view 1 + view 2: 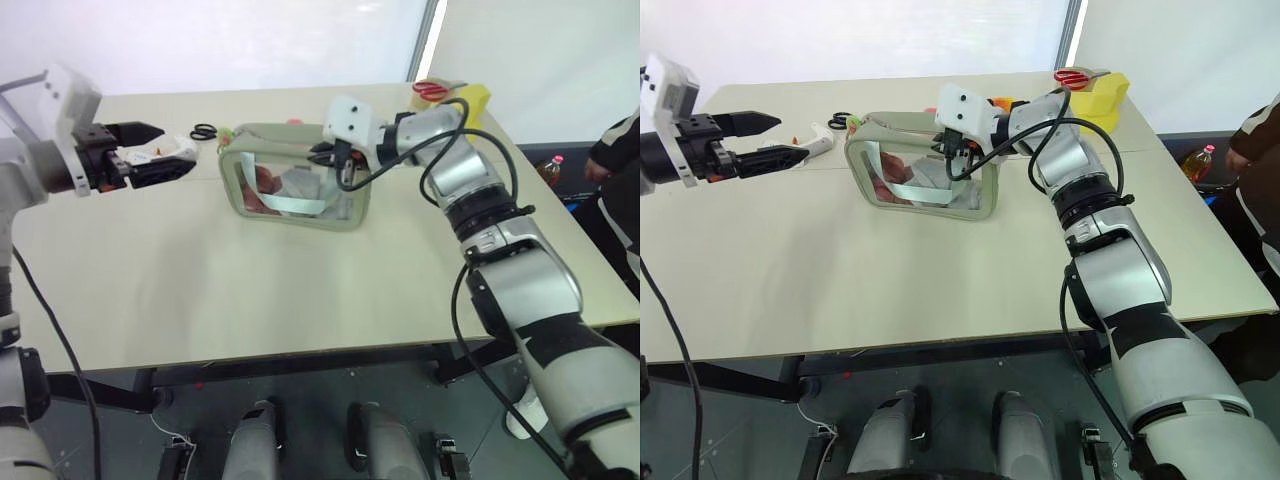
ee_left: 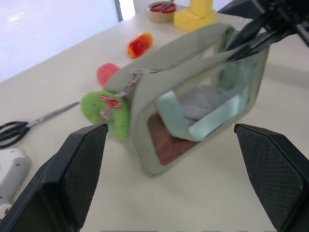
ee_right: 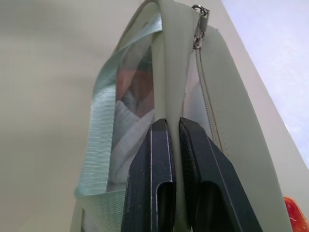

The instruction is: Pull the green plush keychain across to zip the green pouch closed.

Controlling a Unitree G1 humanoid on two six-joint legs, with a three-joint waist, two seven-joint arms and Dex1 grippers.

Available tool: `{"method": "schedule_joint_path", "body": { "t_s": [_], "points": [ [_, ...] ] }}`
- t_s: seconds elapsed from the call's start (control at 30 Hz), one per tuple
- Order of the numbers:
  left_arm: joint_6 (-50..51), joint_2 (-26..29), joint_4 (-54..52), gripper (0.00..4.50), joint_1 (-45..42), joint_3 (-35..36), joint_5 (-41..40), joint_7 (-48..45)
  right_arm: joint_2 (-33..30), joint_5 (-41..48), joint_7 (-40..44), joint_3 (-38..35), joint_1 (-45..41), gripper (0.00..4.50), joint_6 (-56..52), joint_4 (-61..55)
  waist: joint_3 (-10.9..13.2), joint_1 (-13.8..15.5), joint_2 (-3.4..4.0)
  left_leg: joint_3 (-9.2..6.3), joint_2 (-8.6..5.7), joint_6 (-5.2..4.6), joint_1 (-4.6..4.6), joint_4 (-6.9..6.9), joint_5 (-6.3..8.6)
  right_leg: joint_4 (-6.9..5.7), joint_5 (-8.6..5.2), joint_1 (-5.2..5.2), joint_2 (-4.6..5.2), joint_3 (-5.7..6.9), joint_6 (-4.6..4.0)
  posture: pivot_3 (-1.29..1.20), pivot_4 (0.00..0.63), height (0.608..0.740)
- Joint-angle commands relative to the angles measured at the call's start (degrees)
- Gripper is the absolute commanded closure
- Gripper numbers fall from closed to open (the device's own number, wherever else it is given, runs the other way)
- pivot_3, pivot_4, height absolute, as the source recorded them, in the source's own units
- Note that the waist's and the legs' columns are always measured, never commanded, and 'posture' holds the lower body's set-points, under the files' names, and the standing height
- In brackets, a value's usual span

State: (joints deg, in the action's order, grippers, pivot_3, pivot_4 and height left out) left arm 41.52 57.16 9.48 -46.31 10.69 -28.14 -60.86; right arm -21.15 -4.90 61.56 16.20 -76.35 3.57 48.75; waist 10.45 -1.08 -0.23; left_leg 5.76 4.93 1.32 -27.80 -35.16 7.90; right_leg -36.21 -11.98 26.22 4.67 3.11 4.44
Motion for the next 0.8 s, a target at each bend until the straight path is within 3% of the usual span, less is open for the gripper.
{"method": "schedule_joint_path", "body": {
  "t_s": [0.03, 0.27, 0.53, 0.8],
  "points": [
    [-1.0, 1.2, -0.1, 0.00, -1.6, 2.1, -0.6, -0.2, -0.2, 4.7, 4.9, -2.4, 3.0, 4.45, -3.8, -10.1, 0.0, 0.0, 0.00, 0.00, 0.00, 0.00, 0.01, -0.01, 0.00, 0.00, 0.00, -0.02, 0.00, 0.00, 0.02, 0.00, 0.150, 0.740],
    [-1.2, 1.0, 2.1, 0.00, -3.3, 1.6, -0.5, -0.9, -0.1, 9.8, 8.2, -4.8, 6.3, 4.45, -10.4, -19.4, 0.0, 0.0, 0.00, 0.00, 0.00, 0.02, 0.06, -0.04, -0.02, -0.11, 0.02, -0.01, 0.00, -0.02, 0.07, 0.00, 0.150, 0.740],
    [-1.2, 1.3, 1.8, 0.00, -2.9, 1.2, -0.3, -1.9, 0.7, 7.0, 3.9, -3.9, 7.8, 4.45, -7.9, -18.0, 0.0, 0.3, 0.00, 0.00, 0.00, 0.03, 0.05, -0.05, -0.02, -0.11, -0.01, -0.02, 0.00, -0.01, 0.02, 0.00, 0.150, 0.740],
    [-1.1, 1.7, 1.8, 0.00, -2.5, 1.4, -0.1, -2.1, 0.4, 7.3, 4.9, -3.6, 7.3, 4.45, -9.5, -19.7, 0.0, 0.2, -0.01, 0.00, 0.00, 0.03, 0.06, -0.07, -0.02, -0.11, -0.01, -0.04, 0.00, -0.01, 0.02, 0.00, 0.150, 0.740]
  ]
}}
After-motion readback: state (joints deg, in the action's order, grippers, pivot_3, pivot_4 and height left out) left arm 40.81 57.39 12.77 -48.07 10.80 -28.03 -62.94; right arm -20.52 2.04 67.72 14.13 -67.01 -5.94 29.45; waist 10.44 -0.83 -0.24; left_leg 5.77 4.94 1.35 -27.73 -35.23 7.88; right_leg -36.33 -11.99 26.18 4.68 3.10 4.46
